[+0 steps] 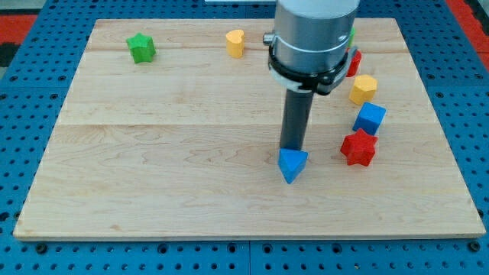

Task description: Place the red star above the blue triangle

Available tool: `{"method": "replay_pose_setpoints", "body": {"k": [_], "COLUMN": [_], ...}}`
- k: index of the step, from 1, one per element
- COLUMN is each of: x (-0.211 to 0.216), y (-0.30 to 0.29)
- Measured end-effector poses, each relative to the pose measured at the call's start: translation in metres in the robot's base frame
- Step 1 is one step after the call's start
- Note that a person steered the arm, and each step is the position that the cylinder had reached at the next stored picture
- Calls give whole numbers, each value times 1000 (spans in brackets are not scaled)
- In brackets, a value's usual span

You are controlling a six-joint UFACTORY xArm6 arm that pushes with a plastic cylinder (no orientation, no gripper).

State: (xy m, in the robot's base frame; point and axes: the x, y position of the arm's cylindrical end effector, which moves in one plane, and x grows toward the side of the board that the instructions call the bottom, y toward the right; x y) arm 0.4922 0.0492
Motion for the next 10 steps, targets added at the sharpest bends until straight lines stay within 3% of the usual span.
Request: {"method": "replay_pose_setpoints", "body": {"k": [1, 2, 3, 4, 6, 7, 8, 10], "x": [13, 23, 60, 65, 83, 25, -8, -10], "y": [-27, -11, 61, 109, 49, 44, 61, 111]}}
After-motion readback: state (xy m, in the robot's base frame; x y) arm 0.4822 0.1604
